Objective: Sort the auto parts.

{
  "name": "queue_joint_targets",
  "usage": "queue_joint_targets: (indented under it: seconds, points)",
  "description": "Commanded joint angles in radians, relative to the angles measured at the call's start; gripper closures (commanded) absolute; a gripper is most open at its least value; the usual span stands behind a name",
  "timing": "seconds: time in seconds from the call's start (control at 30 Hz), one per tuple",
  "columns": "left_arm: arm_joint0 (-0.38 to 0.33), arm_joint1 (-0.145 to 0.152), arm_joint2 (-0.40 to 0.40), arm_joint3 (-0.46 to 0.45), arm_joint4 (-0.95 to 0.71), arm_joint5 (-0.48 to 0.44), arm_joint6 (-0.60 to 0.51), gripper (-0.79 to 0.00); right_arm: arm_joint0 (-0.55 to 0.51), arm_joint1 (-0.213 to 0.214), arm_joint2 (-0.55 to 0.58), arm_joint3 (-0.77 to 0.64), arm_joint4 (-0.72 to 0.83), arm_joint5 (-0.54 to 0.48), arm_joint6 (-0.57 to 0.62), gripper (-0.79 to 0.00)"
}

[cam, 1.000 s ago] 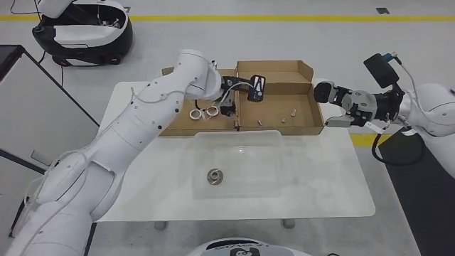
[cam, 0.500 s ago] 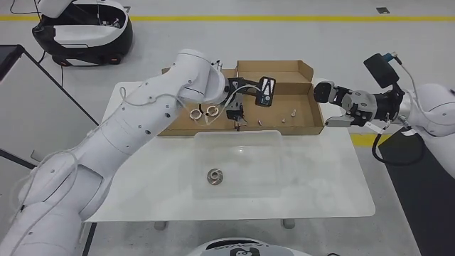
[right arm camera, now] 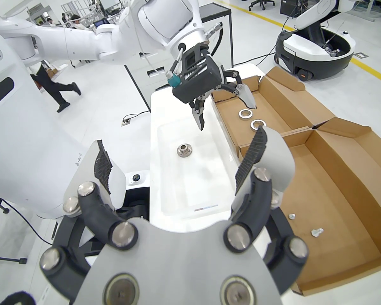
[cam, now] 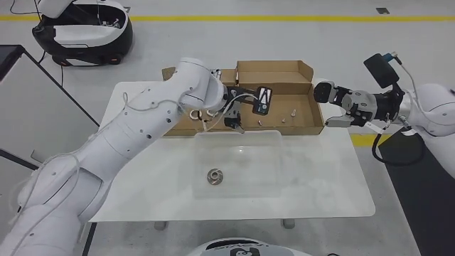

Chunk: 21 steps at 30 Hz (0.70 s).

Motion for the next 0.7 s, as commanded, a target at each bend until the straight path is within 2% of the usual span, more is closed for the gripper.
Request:
queue_joint_targets:
  seconds: [0.0, 0.27, 0.37, 0.47, 0.67]
  points:
    - [-0.004, 0.015, 0.028, -0.005, -0.017, 0.008, -0.008, -0.785, 0.000, 0.000, 0.000, 0.000, 0.000, 0.000, 0.000, -0.785]
    - [-0.051, 0.092, 0.153, -0.071, -0.170, 0.077, -0.076, -0.785, 0.000, 0.000, 0.000, 0.000, 0.000, 0.000, 0.000, -0.785]
    - [-0.078, 0.123, 0.203, -0.106, -0.262, 0.129, -0.128, -0.785, 0.000, 0.000, 0.000, 0.000, 0.000, 0.000, 0.000, -0.785]
    - [-0.115, 0.152, 0.265, -0.152, -0.364, 0.221, -0.220, -0.785, 0.000, 0.000, 0.000, 0.000, 0.000, 0.000, 0.000, -0.785]
    - [-0.181, 0.190, 0.361, -0.238, -0.523, 0.329, -0.329, -0.785, 0.000, 0.000, 0.000, 0.000, 0.000, 0.000, 0.000, -0.785]
